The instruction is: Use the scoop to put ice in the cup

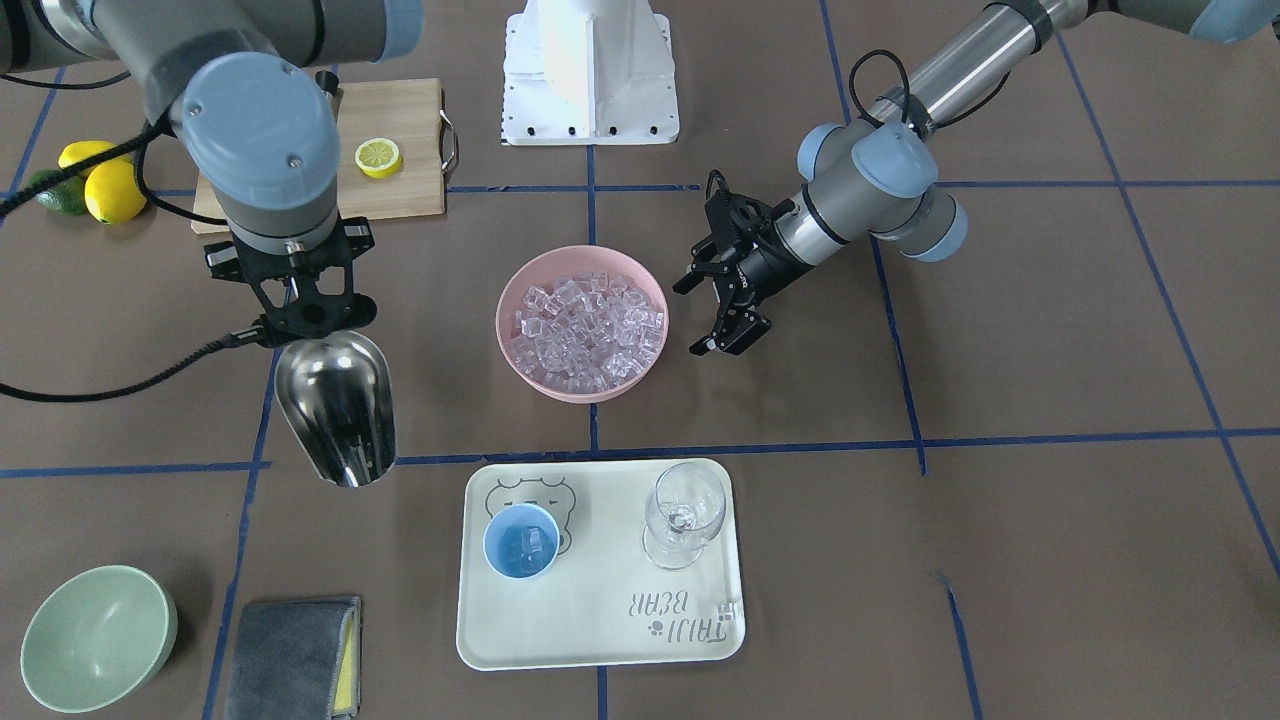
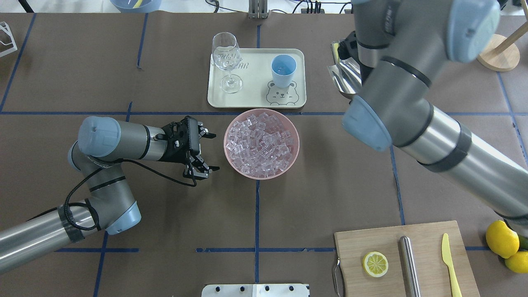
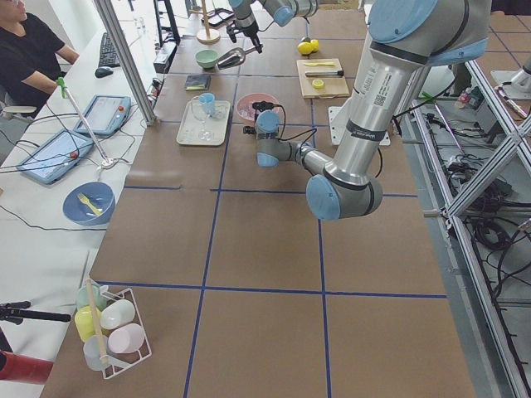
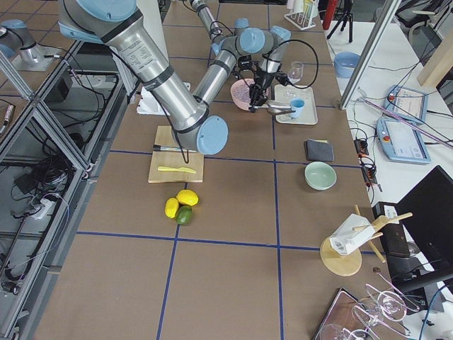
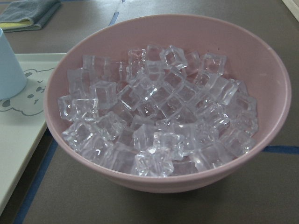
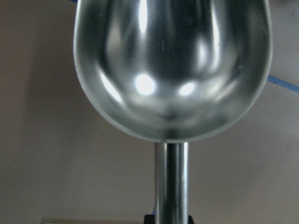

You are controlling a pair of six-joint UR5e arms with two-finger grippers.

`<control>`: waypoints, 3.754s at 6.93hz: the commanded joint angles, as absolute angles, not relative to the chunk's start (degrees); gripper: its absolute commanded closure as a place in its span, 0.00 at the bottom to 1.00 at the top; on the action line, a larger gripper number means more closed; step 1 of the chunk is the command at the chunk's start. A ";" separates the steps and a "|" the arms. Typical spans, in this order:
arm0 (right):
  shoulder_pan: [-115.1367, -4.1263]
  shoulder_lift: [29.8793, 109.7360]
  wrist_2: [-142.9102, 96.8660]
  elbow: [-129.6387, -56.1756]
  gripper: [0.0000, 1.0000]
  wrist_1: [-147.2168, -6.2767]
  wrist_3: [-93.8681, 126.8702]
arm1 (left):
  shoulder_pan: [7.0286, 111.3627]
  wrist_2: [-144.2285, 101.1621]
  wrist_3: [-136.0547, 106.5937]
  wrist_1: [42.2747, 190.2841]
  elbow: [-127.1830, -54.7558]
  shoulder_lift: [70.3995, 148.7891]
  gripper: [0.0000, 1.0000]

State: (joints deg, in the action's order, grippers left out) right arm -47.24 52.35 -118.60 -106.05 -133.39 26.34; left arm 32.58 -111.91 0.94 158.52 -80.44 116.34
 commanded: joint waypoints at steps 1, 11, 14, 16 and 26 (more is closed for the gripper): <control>-45.19 67.89 -118.57 -113.54 1.00 -110.39 50.52 | 32.96 -112.06 0.97 158.03 -80.94 116.10 0.00; -36.04 94.92 -118.83 -113.03 1.00 -78.31 59.15 | 46.39 -126.38 0.88 156.36 -84.81 110.05 0.00; -34.98 94.40 -118.65 -111.54 1.00 -78.31 58.97 | 52.55 -126.56 0.88 156.36 -91.04 97.59 0.00; -34.98 94.31 -118.57 -111.36 1.00 -78.31 58.97 | 54.91 -126.56 0.97 156.36 -91.05 94.24 0.00; -55.34 99.91 -124.01 -118.21 0.00 -78.40 53.82 | 81.89 -132.23 0.97 106.83 -100.44 81.39 0.00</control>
State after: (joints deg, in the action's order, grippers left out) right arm -50.92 97.73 -123.16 -118.20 -78.33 56.41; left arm 78.14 -128.47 0.97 112.16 -98.81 81.46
